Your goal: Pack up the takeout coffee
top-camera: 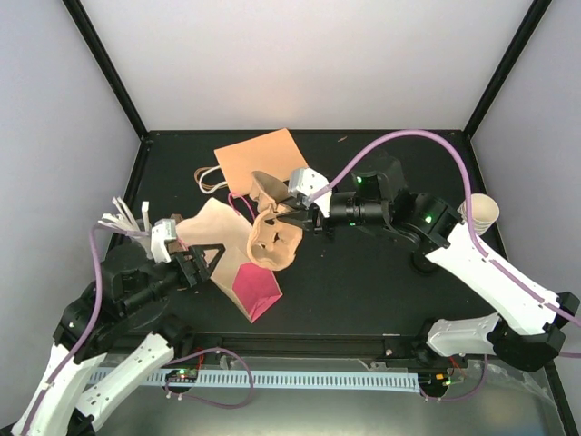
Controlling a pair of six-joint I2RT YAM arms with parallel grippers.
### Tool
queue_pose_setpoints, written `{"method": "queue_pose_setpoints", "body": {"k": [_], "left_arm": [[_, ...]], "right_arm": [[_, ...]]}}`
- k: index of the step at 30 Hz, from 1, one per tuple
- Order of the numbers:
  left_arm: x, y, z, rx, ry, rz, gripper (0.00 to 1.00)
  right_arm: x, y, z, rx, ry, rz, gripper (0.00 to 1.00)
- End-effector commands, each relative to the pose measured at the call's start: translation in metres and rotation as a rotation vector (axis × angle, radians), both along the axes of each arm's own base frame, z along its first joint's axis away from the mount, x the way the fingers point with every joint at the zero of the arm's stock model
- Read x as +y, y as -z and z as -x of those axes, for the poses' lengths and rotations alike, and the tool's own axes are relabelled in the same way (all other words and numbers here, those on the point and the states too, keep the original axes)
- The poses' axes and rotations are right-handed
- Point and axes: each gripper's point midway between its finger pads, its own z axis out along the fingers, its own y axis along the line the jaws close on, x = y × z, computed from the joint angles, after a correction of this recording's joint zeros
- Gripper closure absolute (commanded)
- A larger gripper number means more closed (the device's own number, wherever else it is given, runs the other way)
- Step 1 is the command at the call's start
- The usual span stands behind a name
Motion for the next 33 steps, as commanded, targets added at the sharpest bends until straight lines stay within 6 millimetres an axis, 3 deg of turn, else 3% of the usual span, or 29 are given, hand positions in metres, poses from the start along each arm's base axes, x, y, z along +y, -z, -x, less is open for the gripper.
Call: {"method": "queue_pose_setpoints", "body": {"k": [1,6,12,17,20,25,29,33], "left_arm": [[0.002,-0.019,0.016,-0.021,0.031,0.044,0.08],[0.011,-0.026,0.037,0.028,0.043,0.060,0.05],[0.025,0.001,0.049,0.152,0.003,-0.024,0.01],[0.039,0.032,0.049,0.219,-0.094,-0.037,0.02],[0.050,0.052,0.051,0.295,-0.173,-0.035,0.20],[0.085,0.071,0.061,0.352,-0.344,-0.084,0.66],[0.078,0.100,0.058,0.426,-0.345,-0.101,0.97],[0.053,0.132,0.043,0.486,-0.295,-0.073,0.98]], "right_arm": [[-0.011,0.012,-0.018,-0.040,0.113,0.046,0.73],[-0.018,0.018,-0.020,-0.064,0.143,0.050,0.73],[-0.022,0.021,-0.020,-0.078,0.156,0.041,0.74],[-0.028,0.022,-0.021,-0.085,0.178,0.046,0.74],[-0.034,0.022,-0.020,-0.094,0.192,0.057,0.74],[-0.043,0.023,-0.019,-0.111,0.212,0.060,0.74],[-0.046,0.022,-0.017,-0.117,0.215,0.055,0.74],[-0.047,0.024,-0.016,-0.114,0.214,0.053,0.74]]}}
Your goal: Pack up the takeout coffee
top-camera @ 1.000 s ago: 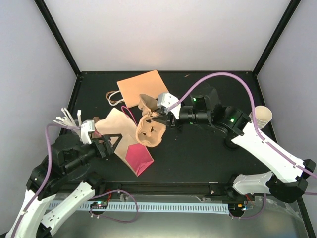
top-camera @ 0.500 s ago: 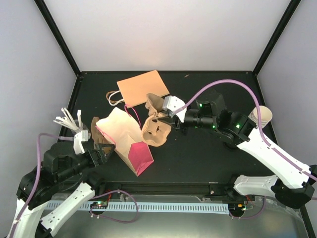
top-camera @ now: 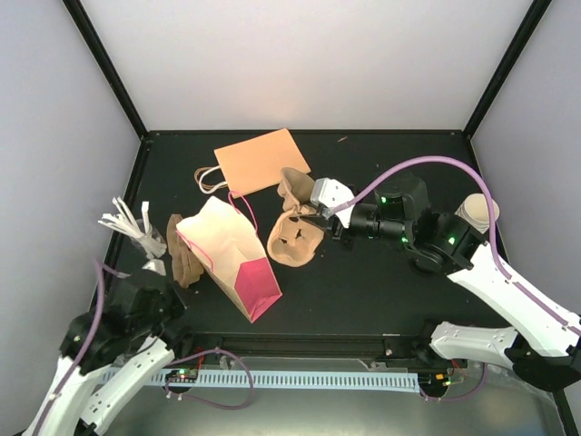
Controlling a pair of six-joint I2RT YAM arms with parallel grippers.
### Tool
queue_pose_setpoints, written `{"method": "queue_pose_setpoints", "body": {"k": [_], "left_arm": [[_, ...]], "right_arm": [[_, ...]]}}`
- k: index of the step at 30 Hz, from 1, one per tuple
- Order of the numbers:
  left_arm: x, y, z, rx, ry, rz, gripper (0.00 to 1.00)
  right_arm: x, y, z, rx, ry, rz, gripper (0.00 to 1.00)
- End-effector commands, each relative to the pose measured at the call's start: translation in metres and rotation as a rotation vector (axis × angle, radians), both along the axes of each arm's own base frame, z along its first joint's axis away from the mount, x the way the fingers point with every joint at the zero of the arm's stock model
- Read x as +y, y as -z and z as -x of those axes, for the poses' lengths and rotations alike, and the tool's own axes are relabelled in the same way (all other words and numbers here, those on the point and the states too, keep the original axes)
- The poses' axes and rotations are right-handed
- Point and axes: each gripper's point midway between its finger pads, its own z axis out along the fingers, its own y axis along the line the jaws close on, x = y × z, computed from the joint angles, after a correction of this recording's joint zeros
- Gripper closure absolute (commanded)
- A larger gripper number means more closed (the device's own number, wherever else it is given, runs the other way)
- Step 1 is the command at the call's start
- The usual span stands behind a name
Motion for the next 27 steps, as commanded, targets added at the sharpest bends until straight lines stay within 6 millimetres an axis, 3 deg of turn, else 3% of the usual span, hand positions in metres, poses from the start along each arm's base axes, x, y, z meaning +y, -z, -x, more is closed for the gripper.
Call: {"method": "queue_pose_setpoints", "body": {"k": [1,7,12,15,20,27], "left_arm": [[-0.017,0.032,-0.012,0.074,-0.006,0.039,0.98],[-0.015,0.065,-0.031,0.100,-0.098,0.001,0.99],[-0.031,0.092,-0.050,0.089,-0.104,0.058,0.99],[-0.031,0.106,-0.061,0.072,-0.138,0.048,0.98],[-0.030,0.119,-0.076,0.048,-0.170,0.014,0.98],[-0.043,0.117,-0.094,-0.005,-0.141,0.033,0.98]], "right_arm": [[-0.005,0.001,-0.001,-0.013,0.015,-0.002,0.74],[-0.010,0.003,0.004,-0.011,0.011,-0.005,0.74],[-0.014,0.006,0.006,-0.011,0.015,0.001,0.74],[-0.016,0.006,0.008,-0.011,0.014,-0.003,0.74],[-0.018,0.007,0.010,-0.012,0.014,0.003,0.74],[-0.020,0.006,0.010,-0.021,0.017,0.003,0.74]]}}
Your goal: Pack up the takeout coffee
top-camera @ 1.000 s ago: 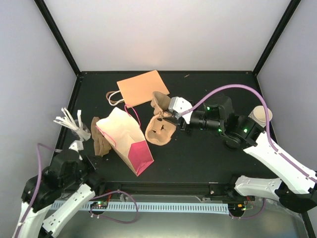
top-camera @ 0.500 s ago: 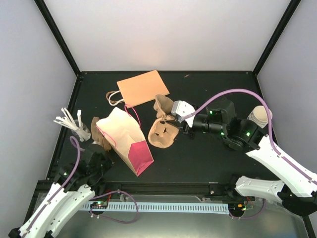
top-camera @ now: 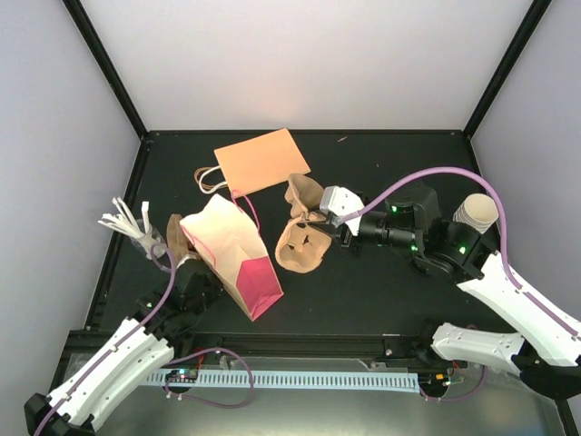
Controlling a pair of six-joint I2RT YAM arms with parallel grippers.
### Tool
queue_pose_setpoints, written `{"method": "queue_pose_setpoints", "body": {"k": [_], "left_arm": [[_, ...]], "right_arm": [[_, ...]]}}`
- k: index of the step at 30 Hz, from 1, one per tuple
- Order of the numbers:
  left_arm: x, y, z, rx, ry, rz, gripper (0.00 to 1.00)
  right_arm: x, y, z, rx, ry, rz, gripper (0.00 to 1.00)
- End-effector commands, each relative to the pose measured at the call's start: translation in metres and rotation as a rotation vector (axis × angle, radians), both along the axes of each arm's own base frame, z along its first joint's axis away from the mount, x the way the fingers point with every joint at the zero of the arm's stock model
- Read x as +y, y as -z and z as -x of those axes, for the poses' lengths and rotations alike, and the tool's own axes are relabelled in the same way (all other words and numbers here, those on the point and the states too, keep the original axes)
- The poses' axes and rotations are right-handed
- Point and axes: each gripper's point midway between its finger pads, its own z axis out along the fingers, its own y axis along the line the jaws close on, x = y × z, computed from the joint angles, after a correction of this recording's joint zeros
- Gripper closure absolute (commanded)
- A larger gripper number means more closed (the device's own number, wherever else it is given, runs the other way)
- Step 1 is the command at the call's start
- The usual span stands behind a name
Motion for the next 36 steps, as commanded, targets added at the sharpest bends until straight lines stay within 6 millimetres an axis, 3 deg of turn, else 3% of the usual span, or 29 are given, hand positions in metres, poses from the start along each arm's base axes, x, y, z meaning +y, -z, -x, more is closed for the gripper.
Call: {"method": "queue_pose_setpoints", "body": {"k": [1,16,26,36], "left_arm": [[-0.013,-0.019,-0.027,-0.120,0.002,0.050,0.98],[-0.045,-0.021,-0.057,-0.178,0.109,0.068,0.98],[-0.082,-0.028,-0.076,-0.142,0.245,0.098,0.98],[-0.115,-0.039,-0.102,-0.181,0.335,0.139,0.98]], "right_arm": [[-0.004,0.000,-0.002,-0.014,0.015,0.006,0.74],[-0.013,-0.008,0.002,-0.008,0.032,-0.003,0.74],[-0.036,-0.021,0.018,-0.001,0.050,-0.025,0.74],[-0.045,-0.039,0.022,-0.029,0.061,-0.032,0.74]]}}
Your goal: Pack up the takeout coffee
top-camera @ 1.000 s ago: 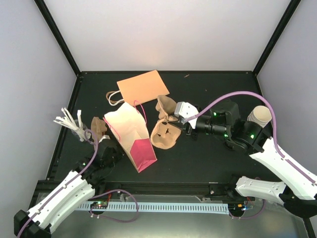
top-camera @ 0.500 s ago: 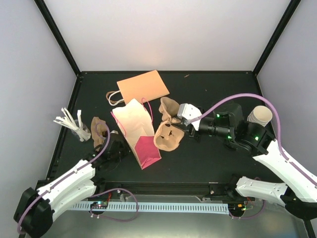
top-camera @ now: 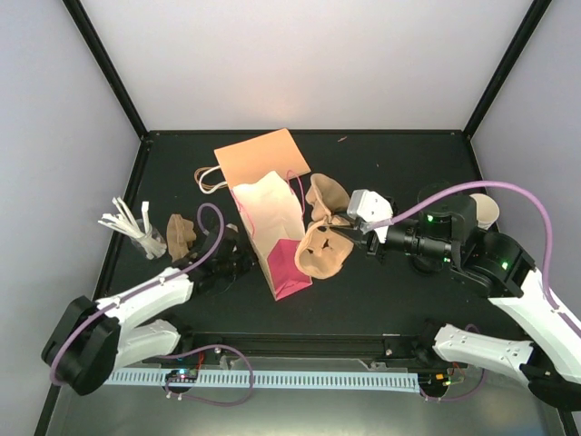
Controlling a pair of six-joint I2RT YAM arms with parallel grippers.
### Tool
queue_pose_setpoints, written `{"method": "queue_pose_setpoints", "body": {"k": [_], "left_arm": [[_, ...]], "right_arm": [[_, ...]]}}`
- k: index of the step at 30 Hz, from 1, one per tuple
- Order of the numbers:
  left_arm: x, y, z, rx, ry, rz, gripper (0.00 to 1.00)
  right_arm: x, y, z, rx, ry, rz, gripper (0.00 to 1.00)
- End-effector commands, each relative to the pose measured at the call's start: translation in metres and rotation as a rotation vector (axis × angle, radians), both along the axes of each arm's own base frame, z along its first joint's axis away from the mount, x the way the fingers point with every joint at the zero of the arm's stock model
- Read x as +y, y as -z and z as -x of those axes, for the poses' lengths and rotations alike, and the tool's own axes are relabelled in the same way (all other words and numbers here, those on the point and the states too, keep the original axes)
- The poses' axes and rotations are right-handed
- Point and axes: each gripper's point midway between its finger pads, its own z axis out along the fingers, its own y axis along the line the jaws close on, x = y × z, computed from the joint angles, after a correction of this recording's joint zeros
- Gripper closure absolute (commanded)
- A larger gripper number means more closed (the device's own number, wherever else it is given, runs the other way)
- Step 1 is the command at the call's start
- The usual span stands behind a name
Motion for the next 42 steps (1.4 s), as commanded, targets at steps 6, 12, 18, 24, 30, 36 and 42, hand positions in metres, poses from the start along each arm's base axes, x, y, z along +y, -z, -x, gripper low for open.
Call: {"method": "queue_pose_setpoints", "body": {"k": [6,12,18,24,30,36,42], "left_arm": [[-0.053,-0.048,-0.040,-0.145,0.149,0.097,0.99],[-0.079,-0.041,-0.054,-0.137,0.235,0.105,0.98],[-0.092,-0.044,-0.066,-0.148,0.285,0.082,0.98],[-0.067,-0.067,-0.059,-0.188,0.243,-0.007,0.95],[-0.039,-0.103,-0.035,-0.230,0.205,-0.039,0.89],[-0.035,-0.153,-0.009,-0.305,0.234,0.044,0.80],[-0.041,-0.213,0.009,-0.442,0.259,0.073,0.55]], "right_arm": [[-0.007,-0.025,-0.004,-0.049,0.034,-0.020,0.74],[-0.004,-0.030,-0.012,-0.066,0.056,-0.012,0.74],[-0.005,-0.030,-0.027,-0.098,0.118,0.023,0.74],[-0.008,-0.031,-0.046,-0.152,0.197,0.052,0.74],[-0.006,-0.043,-0.072,-0.254,0.285,0.091,0.74],[-0.002,-0.043,-0.098,-0.368,0.349,0.187,0.75],[0.000,-0.031,-0.124,-0.424,0.424,0.306,0.75]]}}
